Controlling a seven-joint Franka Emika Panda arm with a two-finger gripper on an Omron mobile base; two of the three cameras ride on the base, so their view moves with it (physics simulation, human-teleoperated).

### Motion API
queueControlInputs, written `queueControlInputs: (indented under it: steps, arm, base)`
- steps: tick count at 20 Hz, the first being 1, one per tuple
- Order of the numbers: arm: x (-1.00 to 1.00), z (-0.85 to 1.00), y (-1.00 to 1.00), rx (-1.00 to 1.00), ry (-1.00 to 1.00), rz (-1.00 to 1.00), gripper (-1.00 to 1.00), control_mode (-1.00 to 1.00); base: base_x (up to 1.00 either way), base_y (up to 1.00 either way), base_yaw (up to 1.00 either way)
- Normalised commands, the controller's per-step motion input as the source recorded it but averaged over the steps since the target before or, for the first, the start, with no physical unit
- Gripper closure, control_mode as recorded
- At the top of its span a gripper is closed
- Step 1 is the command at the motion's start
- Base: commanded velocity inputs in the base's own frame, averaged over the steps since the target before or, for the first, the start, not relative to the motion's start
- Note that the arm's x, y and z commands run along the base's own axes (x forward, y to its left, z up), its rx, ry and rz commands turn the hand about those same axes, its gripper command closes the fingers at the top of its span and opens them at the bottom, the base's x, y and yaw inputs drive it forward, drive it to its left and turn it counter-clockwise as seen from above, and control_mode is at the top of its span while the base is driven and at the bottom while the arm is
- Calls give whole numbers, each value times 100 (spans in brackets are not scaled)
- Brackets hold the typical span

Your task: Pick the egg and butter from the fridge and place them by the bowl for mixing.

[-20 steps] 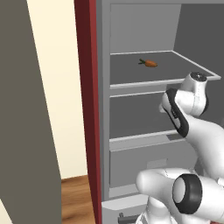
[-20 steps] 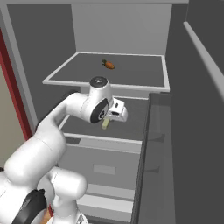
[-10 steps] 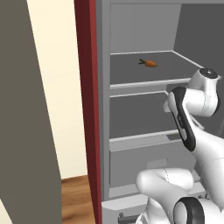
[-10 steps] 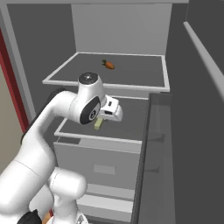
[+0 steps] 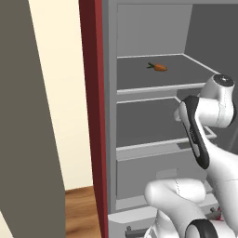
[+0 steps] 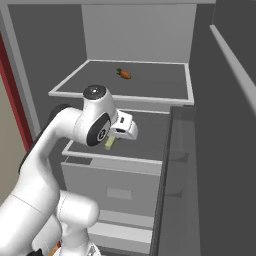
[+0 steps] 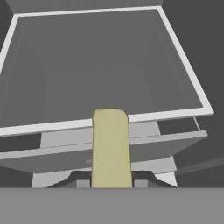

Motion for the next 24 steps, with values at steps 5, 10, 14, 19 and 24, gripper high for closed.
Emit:
queueControlInputs:
  steps: [5, 10, 14, 19, 24]
  arm:
    - [0, 0, 0, 0, 0, 0, 100, 100]
    - [0, 0, 0, 0, 0, 0, 100, 100]
    - [0, 0, 0, 0, 0, 0, 100, 100]
    - [0, 0, 0, 0, 0, 0, 100, 100]
    - [0, 0, 0, 0, 0, 0, 100, 100]
  base:
    - [-55, 9, -2]
    - [-65, 16, -2]
    - [-76, 18, -6]
    - [-85, 22, -12]
    - [-83, 27, -29]
